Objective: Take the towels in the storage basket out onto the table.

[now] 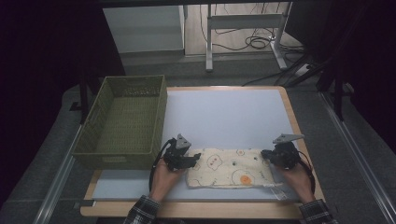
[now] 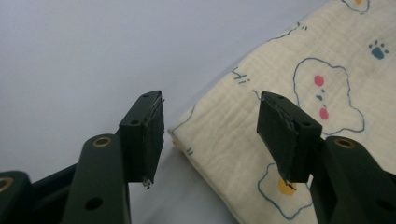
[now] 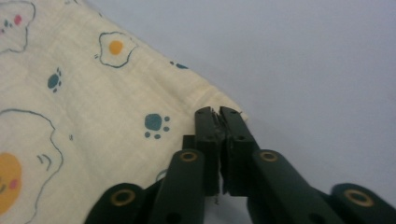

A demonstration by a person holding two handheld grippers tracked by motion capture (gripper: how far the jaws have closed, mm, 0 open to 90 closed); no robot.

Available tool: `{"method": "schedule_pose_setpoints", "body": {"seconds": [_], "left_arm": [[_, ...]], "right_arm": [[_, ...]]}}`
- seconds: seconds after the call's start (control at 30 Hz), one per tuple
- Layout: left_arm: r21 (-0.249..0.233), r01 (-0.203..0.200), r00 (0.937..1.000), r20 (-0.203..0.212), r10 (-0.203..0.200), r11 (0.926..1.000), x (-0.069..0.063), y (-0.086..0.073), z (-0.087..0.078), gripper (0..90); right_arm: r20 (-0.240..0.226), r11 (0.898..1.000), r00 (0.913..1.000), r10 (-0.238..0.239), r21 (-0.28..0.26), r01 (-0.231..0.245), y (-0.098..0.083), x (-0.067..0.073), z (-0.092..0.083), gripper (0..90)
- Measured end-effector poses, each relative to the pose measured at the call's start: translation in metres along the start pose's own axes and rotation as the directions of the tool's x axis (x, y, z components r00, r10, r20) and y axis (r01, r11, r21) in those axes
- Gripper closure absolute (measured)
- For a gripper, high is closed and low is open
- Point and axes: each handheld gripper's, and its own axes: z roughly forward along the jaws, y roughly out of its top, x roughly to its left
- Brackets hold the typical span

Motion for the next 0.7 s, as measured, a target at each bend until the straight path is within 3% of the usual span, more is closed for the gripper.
{"method": "schedule_pose_setpoints", "body": {"seconds": [0.13, 0.23, 0.27, 0.3, 0.37, 0.4, 0.43, 0.57, 0.67, 0.7], "left_arm": [[-0.003, -0.002, 1.0, -0.007, 0.002, 1.0, 0.0, 0.0, 0.001, 41.7], [-0.012, 0.004, 0.9999, -0.014, -0.004, 0.9999, 0.001, 0.002, 0.001, 41.8], [-0.011, 0.003, 0.9998, -0.021, -0.003, 0.9999, 0.001, 0.002, 0.001, 41.8], [-0.009, 0.004, 0.9998, -0.022, -0.005, 1.0, 0.001, 0.002, 0.001, 41.8], [-0.009, 0.011, 0.9995, -0.029, -0.011, 0.9999, 0.003, 0.002, 0.002, 41.7], [-0.009, 0.016, 0.9994, -0.032, -0.016, 0.9998, 0.004, 0.003, 0.001, 41.7], [-0.013, 0.023, 0.999, -0.037, -0.024, 0.9997, 0.006, 0.003, 0.001, 42.4], [0.0, 0.07, 0.9955, -0.064, -0.07, 0.9975, 0.013, 0.006, 0.004, 47.3], [0.025, 0.08, 0.994, -0.076, -0.078, 0.9965, 0.017, 0.006, 0.011, 47.5], [0.056, 0.078, 0.9937, -0.085, -0.073, 0.9954, 0.018, 0.004, 0.015, 48.9]], "right_arm": [[0.017, 0.999, 0.9997, -0.016, -0.038, 0.016, 0.003, 0.004, -0.007, 88.7], [0.026, 0.997, 0.9997, -0.002, -0.071, 0.004, 0.011, -0.001, -0.012, 88.5], [0.02, 0.998, 0.9998, 0.002, -0.068, -0.001, 0.013, -0.003, -0.011, 88.2], [0.001, 1.0, 1.0, 0.009, -0.03, -0.008, 0.015, -0.006, -0.007, 87.4], [0.005, 1.0, 1.0, 0.001, 0.025, -0.001, 0.015, -0.008, 0.003, 79.1], [0.012, 1.0, 0.9999, 0.003, 0.015, -0.003, 0.014, -0.009, 0.004, 75.0], [0.0, 0.999, 0.9994, 0.034, -0.027, -0.034, 0.014, -0.011, 0.002, 70.0], [0.023, 0.998, 0.9987, 0.045, -0.054, -0.043, 0.017, -0.012, 0.0, 65.0], [0.029, 0.998, 0.9986, 0.045, -0.041, -0.044, 0.017, -0.014, 0.006, 62.6], [0.028, 1.0, 0.9992, 0.029, -0.008, -0.029, 0.014, -0.013, 0.013, 62.0]]}}
